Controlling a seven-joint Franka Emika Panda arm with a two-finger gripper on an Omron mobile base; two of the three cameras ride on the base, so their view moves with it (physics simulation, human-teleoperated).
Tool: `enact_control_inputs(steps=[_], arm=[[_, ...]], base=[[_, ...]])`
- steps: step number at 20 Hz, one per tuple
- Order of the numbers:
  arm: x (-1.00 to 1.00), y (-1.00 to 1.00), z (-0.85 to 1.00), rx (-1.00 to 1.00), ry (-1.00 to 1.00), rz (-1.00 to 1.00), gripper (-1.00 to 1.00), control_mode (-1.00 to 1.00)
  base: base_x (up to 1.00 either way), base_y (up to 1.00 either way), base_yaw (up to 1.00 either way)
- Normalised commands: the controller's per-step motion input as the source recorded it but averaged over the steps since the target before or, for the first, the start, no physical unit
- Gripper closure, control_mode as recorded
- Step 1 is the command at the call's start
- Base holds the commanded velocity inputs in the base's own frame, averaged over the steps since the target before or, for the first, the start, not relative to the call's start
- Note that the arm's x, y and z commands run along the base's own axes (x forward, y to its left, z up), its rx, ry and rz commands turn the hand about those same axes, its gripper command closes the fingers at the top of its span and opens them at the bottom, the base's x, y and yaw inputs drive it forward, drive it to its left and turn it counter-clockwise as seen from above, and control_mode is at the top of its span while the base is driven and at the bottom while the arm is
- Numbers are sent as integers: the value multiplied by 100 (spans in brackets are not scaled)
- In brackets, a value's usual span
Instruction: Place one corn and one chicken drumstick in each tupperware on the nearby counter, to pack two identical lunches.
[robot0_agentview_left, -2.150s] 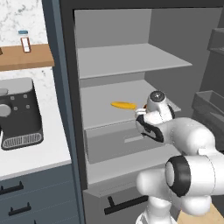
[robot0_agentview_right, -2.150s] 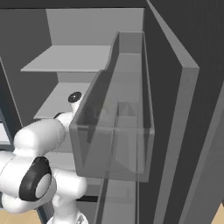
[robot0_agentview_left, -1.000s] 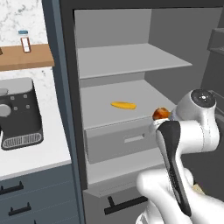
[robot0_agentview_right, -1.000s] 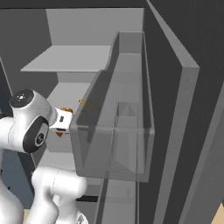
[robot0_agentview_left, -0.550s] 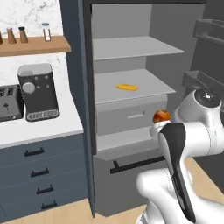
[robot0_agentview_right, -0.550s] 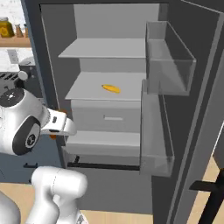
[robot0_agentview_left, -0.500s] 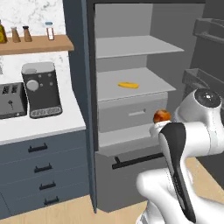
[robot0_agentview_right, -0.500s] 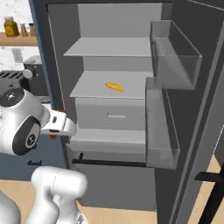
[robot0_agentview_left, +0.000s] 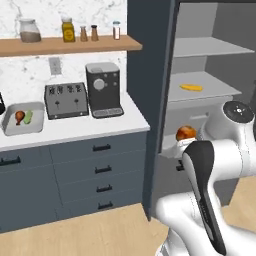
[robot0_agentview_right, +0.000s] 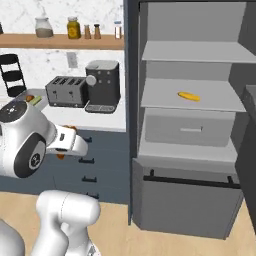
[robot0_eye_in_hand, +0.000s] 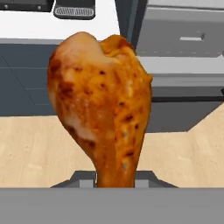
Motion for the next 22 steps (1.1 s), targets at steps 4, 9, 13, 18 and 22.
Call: enact_control_inputs(steps=[4, 9, 13, 18, 22], arm=[[0, 0, 0, 0, 0, 0, 100, 100], [0, 0, 0, 0, 0, 0, 100, 100], [0, 0, 0, 0, 0, 0, 100, 100], [0, 0, 0, 0, 0, 0, 100, 100], [0, 0, 0, 0, 0, 0, 100, 100]], base=[[43, 100, 29], [60, 100, 24], [67, 100, 12], [7, 100, 2], [34, 100, -2]])
